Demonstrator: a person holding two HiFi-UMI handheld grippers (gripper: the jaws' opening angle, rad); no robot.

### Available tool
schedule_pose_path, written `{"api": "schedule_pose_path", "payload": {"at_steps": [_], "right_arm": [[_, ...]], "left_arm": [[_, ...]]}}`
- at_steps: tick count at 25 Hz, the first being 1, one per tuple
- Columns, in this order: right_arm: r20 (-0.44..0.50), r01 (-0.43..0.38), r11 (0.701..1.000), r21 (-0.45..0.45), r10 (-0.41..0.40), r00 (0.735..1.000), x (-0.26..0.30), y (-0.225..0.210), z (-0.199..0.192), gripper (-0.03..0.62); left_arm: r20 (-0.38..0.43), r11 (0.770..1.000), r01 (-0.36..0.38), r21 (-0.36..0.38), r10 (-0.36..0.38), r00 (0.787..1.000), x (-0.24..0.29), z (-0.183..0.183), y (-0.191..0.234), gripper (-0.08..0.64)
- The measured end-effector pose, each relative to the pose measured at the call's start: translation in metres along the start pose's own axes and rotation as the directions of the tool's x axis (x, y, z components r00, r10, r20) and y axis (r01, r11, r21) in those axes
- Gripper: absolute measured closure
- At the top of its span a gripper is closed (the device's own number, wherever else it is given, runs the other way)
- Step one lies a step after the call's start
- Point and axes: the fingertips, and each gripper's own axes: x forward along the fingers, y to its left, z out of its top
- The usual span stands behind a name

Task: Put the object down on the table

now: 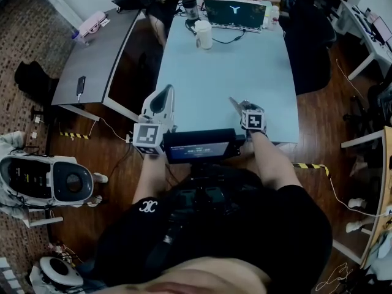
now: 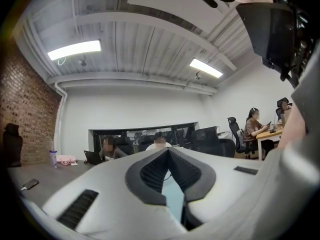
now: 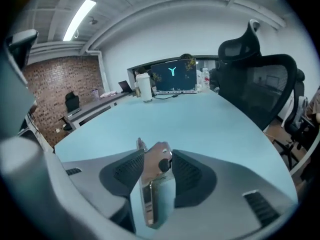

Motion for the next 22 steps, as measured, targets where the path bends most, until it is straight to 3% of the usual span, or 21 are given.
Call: {"api": "schedule_pose_path", "payload": {"at_steps": [5,8,10,12,13,15,16,19,22], "right_arm": [[0.048,0.024,0.996,-0.089,-0.020,0.999,-0.007,-0.011,0.004,0.326],[0.157,0.036,0.988,-0.147,-0.012,0.988,-0.024,-0.011,0.031,0.325],[0.280,0.042,0.983,-0.178,0.010,0.960,-0.046,-0.006,0.068,0.337],[0.424,0.036,0.982,-0.184,0.047,0.904,-0.082,0.002,0.114,0.394],[0.494,0.038,0.981,-0.192,0.063,0.867,-0.106,0.007,0.136,0.462],[0.625,0.065,0.969,-0.240,0.103,0.773,-0.155,0.017,0.175,0.581],[0.681,0.086,0.960,-0.268,0.126,0.721,-0.181,0.023,0.191,0.609],[0.784,0.136,0.941,-0.311,0.173,0.597,-0.254,0.036,0.224,0.614],[0.829,0.168,0.934,-0.314,0.184,0.528,-0.307,0.038,0.232,0.615]], "left_arm": [[0.001,1.000,0.001,-0.004,-0.001,1.000,0.003,-0.002,0.002,0.561],[0.000,1.000,-0.004,-0.012,0.004,1.000,0.004,-0.003,0.004,0.561],[0.003,1.000,-0.010,-0.015,0.010,1.000,0.006,-0.003,0.004,0.561],[0.007,1.000,-0.009,-0.014,0.009,1.000,0.010,-0.002,0.001,0.561],[0.008,1.000,-0.006,-0.013,0.006,1.000,0.012,-0.001,-0.002,0.561],[0.010,1.000,0.001,-0.014,-0.001,1.000,0.014,-0.001,-0.006,0.561],[0.008,1.000,0.001,-0.015,-0.001,1.000,0.014,-0.001,-0.007,0.561],[0.021,1.000,0.008,-0.014,-0.008,1.000,0.015,0.003,-0.014,0.561],[0.029,1.000,0.016,-0.012,-0.016,0.999,0.014,0.006,-0.023,0.561]]}}
